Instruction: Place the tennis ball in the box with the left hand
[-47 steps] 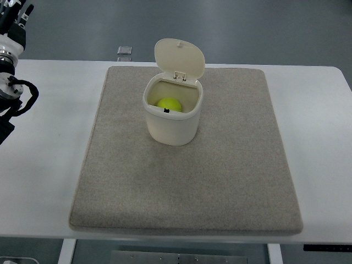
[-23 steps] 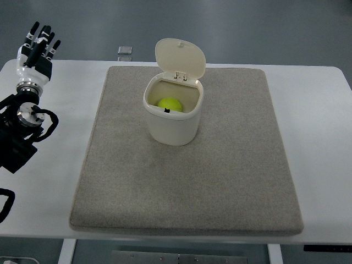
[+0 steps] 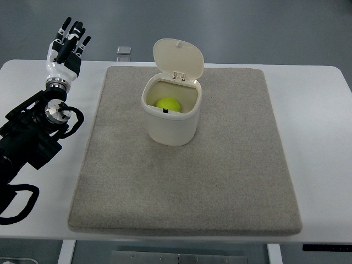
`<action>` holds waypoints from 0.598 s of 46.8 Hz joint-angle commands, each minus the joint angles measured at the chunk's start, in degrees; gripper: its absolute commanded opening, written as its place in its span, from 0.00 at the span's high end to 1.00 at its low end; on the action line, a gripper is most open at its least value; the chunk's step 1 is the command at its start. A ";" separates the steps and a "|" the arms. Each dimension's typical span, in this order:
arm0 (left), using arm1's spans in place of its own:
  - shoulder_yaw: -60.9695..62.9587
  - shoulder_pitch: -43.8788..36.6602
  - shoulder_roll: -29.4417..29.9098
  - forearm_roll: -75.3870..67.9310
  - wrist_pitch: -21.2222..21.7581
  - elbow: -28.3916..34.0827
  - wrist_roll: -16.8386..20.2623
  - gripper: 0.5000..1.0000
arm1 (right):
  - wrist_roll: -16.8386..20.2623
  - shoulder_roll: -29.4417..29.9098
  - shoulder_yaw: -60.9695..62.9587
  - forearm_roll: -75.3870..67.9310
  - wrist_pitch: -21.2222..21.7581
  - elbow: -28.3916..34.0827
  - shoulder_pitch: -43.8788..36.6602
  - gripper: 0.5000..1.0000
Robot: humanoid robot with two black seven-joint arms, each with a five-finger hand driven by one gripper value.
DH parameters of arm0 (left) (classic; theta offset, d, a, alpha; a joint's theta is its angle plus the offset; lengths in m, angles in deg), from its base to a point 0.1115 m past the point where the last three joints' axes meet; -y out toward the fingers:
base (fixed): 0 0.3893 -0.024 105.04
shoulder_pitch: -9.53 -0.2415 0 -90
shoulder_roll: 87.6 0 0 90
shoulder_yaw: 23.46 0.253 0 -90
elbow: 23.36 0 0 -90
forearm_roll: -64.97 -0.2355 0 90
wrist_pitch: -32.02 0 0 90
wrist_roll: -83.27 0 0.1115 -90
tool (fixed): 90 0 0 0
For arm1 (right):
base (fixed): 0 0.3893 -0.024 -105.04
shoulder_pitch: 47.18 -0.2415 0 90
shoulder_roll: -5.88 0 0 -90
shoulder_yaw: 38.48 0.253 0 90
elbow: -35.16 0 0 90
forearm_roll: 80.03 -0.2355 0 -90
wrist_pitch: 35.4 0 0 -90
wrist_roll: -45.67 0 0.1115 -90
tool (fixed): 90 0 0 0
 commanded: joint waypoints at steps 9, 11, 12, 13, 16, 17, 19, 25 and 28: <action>0.05 0.02 0.44 -0.20 -0.09 -0.18 -0.01 0.38 | 0.00 0.00 0.00 0.00 0.00 -0.01 0.00 0.12; 0.05 0.02 0.44 -0.29 -0.27 -0.18 -0.01 0.38 | 0.00 0.00 0.00 0.00 0.00 -0.01 0.00 0.12; 0.05 -0.07 0.53 -0.37 -0.27 -0.18 -0.01 0.38 | 0.00 0.00 0.00 0.08 0.00 -0.01 0.00 0.12; 0.05 -0.07 0.44 -0.38 -0.27 -0.18 -0.01 0.38 | 0.00 0.00 0.00 0.00 0.00 0.08 0.00 0.12; 0.14 -0.16 0.35 -0.38 -0.27 -0.18 -0.01 0.38 | 0.00 0.00 0.00 0.00 0.00 -0.01 0.00 0.12; 0.14 -0.25 0.27 -0.38 -0.27 -0.18 -0.01 0.38 | 0.00 0.00 0.00 0.00 0.00 -0.01 0.00 0.12; 0.23 -0.25 0.09 -0.38 -0.27 -0.18 -0.01 0.38 | 0.00 0.00 0.00 0.00 0.00 -0.01 0.00 0.12; 0.58 -0.25 0.00 -0.38 -0.27 -0.26 -0.01 0.38 | 0.00 0.00 0.35 -0.18 0.26 0.08 0.00 0.12; 0.67 -0.33 0.00 -0.38 -0.27 -0.26 -0.01 0.38 | 0.00 0.00 0.09 0.08 0.35 0.26 0.00 0.12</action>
